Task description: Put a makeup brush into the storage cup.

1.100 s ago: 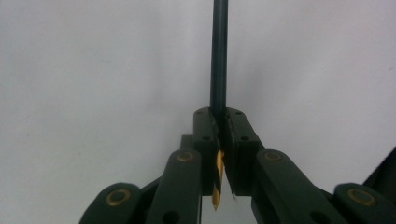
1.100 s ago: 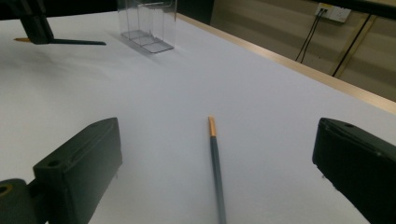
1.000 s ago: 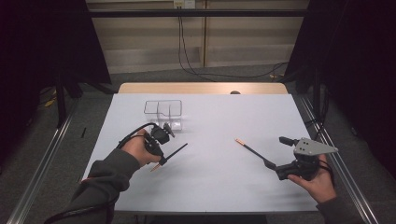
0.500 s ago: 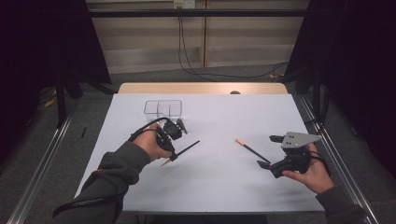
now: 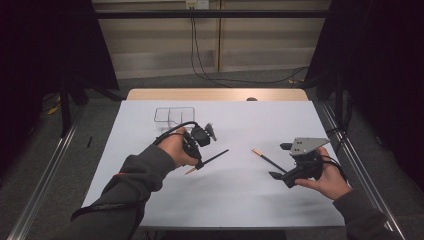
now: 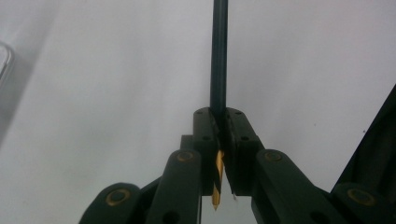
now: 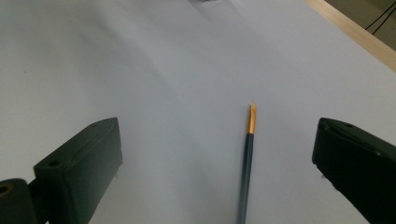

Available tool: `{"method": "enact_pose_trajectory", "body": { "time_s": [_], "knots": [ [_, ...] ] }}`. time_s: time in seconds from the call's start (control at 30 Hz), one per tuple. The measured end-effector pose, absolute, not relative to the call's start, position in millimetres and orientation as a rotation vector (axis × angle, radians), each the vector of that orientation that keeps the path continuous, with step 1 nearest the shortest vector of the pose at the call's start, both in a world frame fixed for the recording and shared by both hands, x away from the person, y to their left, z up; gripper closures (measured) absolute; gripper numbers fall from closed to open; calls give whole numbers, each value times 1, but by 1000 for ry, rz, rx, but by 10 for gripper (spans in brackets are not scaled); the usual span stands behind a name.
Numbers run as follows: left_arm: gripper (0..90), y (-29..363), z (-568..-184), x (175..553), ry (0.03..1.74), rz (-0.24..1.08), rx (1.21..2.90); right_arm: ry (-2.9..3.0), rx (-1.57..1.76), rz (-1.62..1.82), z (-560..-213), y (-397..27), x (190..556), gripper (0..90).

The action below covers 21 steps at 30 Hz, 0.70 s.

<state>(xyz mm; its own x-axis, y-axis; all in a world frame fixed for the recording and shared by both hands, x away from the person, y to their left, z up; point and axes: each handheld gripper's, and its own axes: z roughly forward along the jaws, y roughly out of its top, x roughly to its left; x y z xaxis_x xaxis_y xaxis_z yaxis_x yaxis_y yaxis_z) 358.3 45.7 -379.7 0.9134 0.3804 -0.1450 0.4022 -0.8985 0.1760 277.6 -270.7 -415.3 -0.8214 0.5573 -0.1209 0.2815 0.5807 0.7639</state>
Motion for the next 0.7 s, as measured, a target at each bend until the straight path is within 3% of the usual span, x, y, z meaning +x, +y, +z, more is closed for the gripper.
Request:
{"method": "enact_pose_trajectory", "body": {
  "time_s": [0.7],
  "knots": [
    [841,2,-375,357,446,-170,2886,2578,545,1056,-406,-245,292,74]
  ]
}}
